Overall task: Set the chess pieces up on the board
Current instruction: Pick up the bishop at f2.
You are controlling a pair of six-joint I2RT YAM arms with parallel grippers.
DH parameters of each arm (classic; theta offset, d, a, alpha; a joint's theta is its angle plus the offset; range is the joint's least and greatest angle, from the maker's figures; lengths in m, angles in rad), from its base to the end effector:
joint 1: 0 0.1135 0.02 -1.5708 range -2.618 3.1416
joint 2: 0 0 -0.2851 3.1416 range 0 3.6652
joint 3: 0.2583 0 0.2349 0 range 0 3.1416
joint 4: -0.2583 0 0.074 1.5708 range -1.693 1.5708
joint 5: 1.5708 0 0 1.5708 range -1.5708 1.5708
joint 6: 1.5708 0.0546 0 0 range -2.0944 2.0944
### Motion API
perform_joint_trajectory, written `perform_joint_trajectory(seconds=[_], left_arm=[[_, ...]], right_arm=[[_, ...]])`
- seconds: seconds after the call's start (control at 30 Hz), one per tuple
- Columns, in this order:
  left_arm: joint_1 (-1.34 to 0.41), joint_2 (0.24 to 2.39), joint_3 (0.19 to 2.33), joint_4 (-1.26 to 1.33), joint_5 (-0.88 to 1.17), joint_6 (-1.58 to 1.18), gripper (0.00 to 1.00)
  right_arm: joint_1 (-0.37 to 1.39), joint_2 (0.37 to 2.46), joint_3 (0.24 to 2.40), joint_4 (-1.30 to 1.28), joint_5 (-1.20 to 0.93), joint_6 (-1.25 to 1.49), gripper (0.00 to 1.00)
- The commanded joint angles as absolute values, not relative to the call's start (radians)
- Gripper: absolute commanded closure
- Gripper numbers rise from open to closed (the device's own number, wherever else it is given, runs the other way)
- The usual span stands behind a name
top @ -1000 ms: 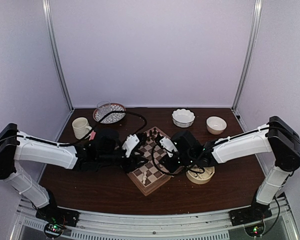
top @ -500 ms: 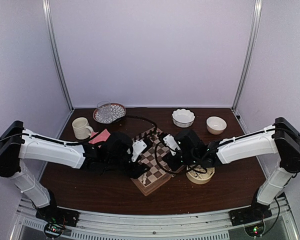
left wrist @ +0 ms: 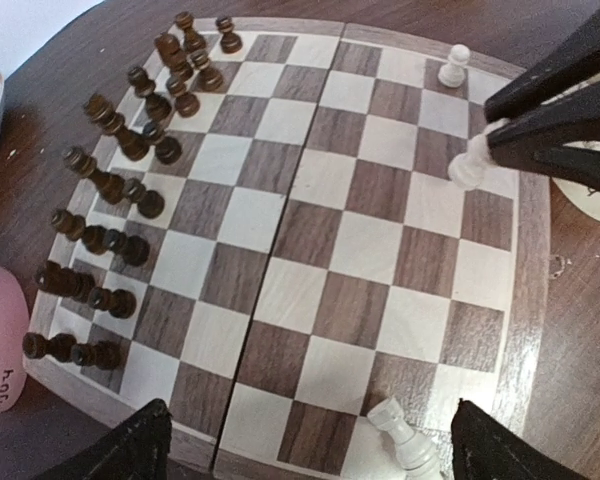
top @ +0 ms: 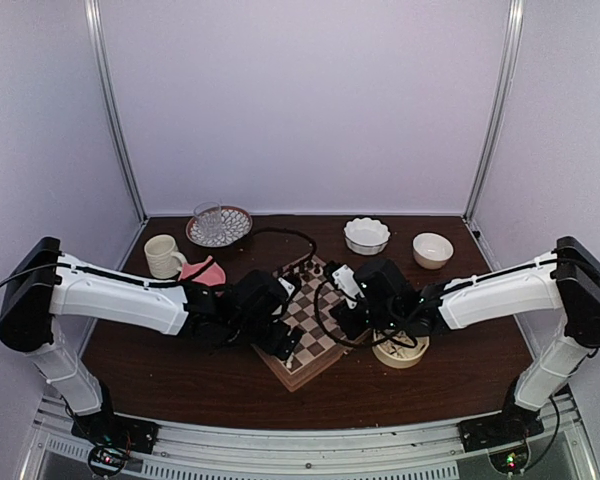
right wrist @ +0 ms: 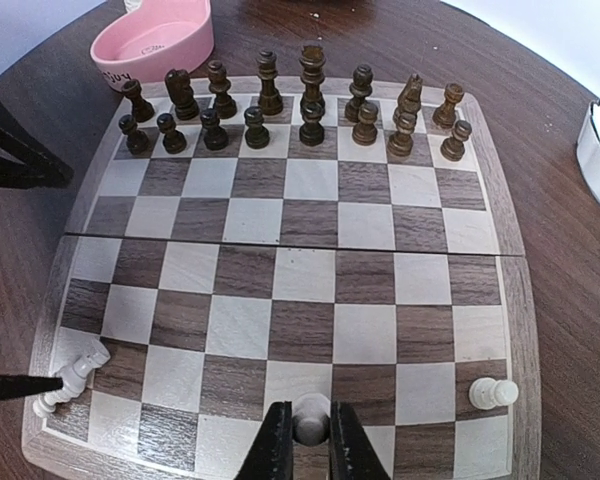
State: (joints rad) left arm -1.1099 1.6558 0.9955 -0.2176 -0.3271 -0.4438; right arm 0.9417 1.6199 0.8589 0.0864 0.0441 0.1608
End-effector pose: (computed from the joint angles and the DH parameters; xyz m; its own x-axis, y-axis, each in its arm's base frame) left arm 0.1672 -0.2973 0.2089 -0.6340 0.3626 -0.6830 0.5366 0.8423 -0.0510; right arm 0.2021 0.2737 0.2048 -0.4889 -0.3999 -0.7753 -0.7185 0.6886 0.0979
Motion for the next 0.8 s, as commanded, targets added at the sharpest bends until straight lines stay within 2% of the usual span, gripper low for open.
perform_joint_trajectory(seconds=[0.0, 0.4, 0.77], left_arm=[[-1.106, 1.614, 0.995, -0.261, -0.444, -0.573, 0.02], [-1.146, 1.648, 1.039, -0.307, -0.451, -0.716, 0.08], [-1.184, 1.696, 1.055, -0.302, -0.472, -0.779, 0.23]], right_arm=[[0.936, 1.574, 0.842, 0.116, 0.097, 0.164, 0.95], [0.936, 1.548, 0.828, 0.121, 0.146, 0.165, 0.95], [0.936, 1.545, 0.828, 0.121, 0.171, 0.166, 0.94]])
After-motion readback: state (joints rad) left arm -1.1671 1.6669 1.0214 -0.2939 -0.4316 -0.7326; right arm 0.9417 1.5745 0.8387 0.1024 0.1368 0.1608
